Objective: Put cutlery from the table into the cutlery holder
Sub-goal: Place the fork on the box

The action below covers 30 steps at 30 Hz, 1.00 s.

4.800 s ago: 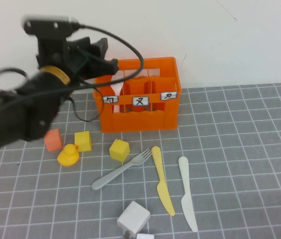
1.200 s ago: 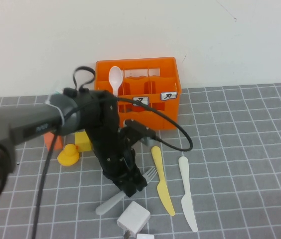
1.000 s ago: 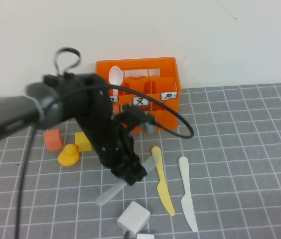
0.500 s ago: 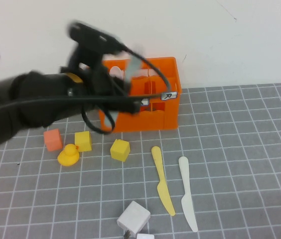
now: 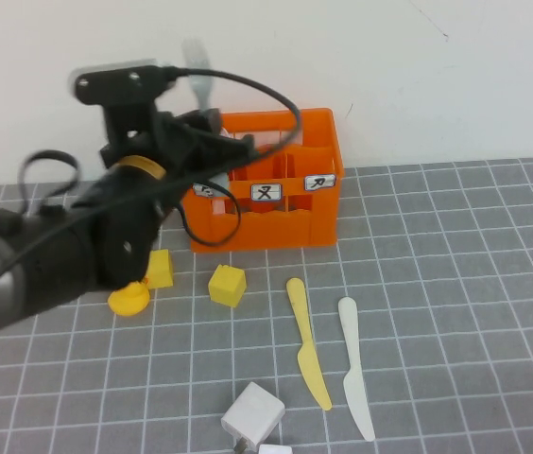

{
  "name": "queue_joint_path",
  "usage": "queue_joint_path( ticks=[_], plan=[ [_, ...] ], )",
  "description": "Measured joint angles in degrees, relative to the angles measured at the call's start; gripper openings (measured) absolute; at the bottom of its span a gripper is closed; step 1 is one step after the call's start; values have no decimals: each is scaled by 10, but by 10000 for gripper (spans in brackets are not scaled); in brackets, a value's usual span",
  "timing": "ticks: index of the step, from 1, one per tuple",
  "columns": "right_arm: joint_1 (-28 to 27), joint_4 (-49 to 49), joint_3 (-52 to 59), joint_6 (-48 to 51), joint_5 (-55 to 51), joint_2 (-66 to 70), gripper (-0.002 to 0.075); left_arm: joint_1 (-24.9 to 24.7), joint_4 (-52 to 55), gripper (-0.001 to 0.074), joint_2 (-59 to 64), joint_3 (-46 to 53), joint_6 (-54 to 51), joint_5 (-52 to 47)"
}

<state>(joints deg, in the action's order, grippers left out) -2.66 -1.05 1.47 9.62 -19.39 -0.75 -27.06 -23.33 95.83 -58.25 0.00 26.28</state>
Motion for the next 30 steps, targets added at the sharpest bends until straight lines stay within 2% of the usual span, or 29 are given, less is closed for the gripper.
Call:
queue_joint_path(
  ticks=[5, 8, 19, 27, 30],
  plan=[
    [0, 0, 0, 0, 0, 0, -3, 0, 120, 115, 45, 0, 42, 155],
    [0, 0, 0, 0, 0, 0, -3, 0, 134, 115, 73, -16, 47, 207],
    [0, 0, 0, 0, 0, 0, -3, 1, 139, 115, 183, -128, 67, 203],
    [0, 0, 0, 0, 0, 0, -3, 14, 162, 115, 226, -142, 76, 168],
    [0, 0, 0, 0, 0, 0, -3, 16, 177, 144, 230, -142, 82, 156]
  ],
)
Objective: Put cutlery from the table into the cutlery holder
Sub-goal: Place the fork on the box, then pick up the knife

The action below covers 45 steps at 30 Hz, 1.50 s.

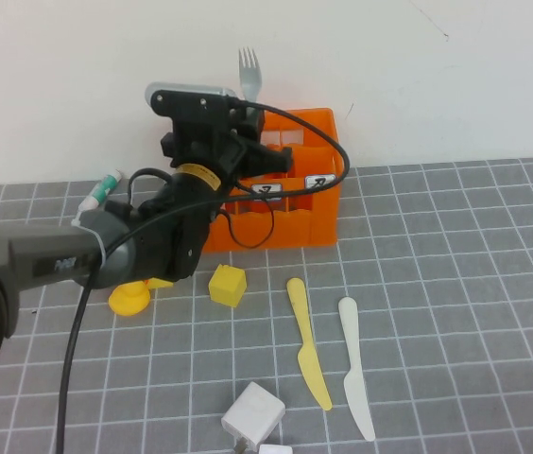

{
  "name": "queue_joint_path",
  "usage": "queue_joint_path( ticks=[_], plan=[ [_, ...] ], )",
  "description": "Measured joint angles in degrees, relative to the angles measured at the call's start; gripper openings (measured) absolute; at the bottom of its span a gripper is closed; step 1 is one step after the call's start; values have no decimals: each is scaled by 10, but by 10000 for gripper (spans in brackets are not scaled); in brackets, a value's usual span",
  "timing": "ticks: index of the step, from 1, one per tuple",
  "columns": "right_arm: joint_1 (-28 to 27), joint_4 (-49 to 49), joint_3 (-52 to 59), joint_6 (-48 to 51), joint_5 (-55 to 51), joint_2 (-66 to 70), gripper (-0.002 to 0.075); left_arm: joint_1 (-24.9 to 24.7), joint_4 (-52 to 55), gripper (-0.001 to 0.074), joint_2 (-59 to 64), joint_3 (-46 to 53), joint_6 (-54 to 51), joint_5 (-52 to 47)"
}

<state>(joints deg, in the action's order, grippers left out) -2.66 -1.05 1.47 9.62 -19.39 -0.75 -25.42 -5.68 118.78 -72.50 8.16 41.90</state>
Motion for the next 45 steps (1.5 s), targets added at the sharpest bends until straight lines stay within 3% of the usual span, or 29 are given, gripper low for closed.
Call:
queue_joint_path(
  ticks=[6, 11, 16, 18, 23, 32, 38, 41, 45],
  plan=[
    [0, 0, 0, 0, 0, 0, -3, 4, 8, 305, 3, -1, 6, -6],
    [0, 0, 0, 0, 0, 0, -3, 8, -9, 329, -24, -1, 12, -51],
    [0, 0, 0, 0, 0, 0, -3, 9, -3, 241, -109, -1, -21, -182],
    [0, 0, 0, 0, 0, 0, -3, 9, 24, 132, -162, 2, -42, -258],
    [0, 0, 0, 0, 0, 0, -3, 9, 92, 18, -286, 79, -53, -301],
    [0, 0, 0, 0, 0, 0, -3, 9, 106, 1, -517, 298, -46, -301],
    [0, 0, 0, 0, 0, 0, -3, 13, 106, 0, -578, 380, -61, -305],
    [0, 0, 0, 0, 0, 0, -3, 29, 105, 0, -599, 392, -62, -344],
    [0, 0, 0, 0, 0, 0, -3, 62, 94, 0, -661, 394, -56, -474]
  ],
)
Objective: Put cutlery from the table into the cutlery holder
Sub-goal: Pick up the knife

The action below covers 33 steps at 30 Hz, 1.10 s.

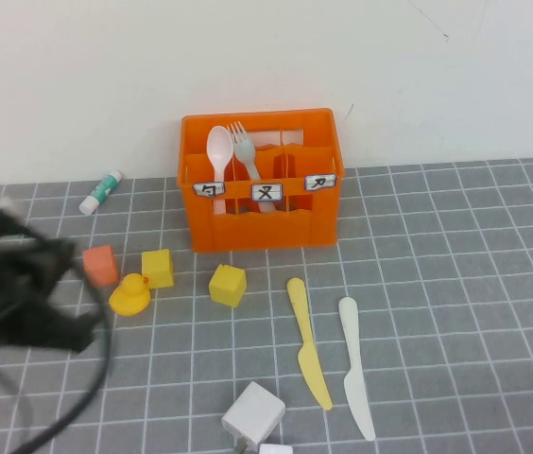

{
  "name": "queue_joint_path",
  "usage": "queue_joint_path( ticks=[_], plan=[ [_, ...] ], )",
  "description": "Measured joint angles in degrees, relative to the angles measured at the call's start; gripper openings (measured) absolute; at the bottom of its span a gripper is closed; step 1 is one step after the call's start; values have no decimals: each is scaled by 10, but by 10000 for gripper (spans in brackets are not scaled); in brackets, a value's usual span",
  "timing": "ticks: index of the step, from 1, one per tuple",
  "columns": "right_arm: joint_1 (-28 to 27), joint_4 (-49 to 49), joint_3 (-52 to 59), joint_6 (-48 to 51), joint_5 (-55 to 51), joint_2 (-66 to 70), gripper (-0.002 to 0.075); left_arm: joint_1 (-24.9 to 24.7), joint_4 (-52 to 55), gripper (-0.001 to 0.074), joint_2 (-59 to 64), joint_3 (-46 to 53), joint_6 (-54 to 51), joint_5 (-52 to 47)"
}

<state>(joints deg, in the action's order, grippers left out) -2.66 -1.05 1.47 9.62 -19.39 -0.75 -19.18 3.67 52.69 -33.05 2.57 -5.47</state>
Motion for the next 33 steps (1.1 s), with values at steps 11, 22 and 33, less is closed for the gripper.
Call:
queue_joint_path(
  ticks=[11, 22, 33],
  plan=[
    [0, 0, 0, 0, 0, 0, -3, 111, 9, 0, -235, 126, 24, -69],
    [0, 0, 0, 0, 0, 0, -3, 214, -7, -1, -467, 300, 88, -46],
    [0, 0, 0, 0, 0, 0, -3, 244, -26, -1, -533, 344, 95, -130]
  ],
)
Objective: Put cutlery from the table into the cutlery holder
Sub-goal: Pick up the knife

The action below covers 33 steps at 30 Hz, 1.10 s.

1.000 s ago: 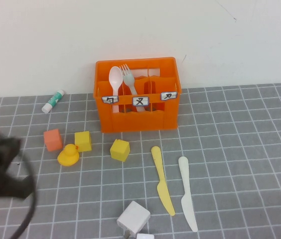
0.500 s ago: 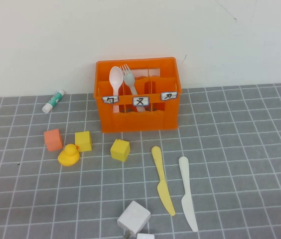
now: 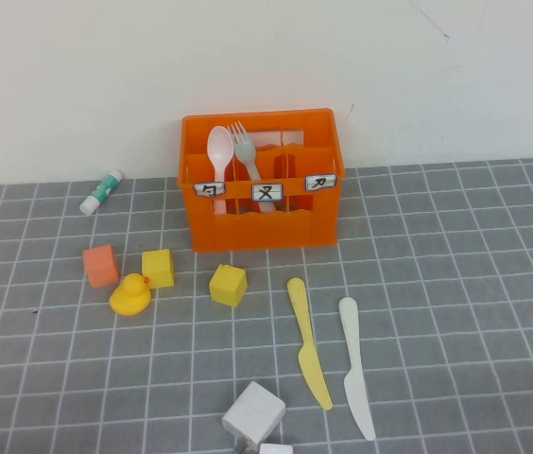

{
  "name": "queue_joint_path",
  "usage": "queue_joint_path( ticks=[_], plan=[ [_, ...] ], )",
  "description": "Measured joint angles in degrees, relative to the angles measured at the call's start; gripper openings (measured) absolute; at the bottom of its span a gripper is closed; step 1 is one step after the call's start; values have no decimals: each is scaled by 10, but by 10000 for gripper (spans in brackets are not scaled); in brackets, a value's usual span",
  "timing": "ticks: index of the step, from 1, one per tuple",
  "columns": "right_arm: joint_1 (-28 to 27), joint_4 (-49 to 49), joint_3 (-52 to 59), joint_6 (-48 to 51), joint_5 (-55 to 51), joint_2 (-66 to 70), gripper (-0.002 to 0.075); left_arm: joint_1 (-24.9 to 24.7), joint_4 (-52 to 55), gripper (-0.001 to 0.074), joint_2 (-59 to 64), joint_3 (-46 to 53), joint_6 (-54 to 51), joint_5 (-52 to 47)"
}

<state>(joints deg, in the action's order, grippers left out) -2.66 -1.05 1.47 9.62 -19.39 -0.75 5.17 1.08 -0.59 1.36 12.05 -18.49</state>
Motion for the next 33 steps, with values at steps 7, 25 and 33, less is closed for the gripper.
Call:
queue_joint_path(
  ticks=[7, 25, 33],
  plan=[
    [0, 0, 0, 0, 0, 0, -3, 0, -4, -1, 0, 0, -58, -7],
    [0, 0, 0, 0, 0, 0, -3, 0, -4, -1, 0, 0, -72, -7],
    [0, -1, 0, 0, 11, 0, -3, 0, -4, -1, 0, 0, -72, -7]
  ],
)
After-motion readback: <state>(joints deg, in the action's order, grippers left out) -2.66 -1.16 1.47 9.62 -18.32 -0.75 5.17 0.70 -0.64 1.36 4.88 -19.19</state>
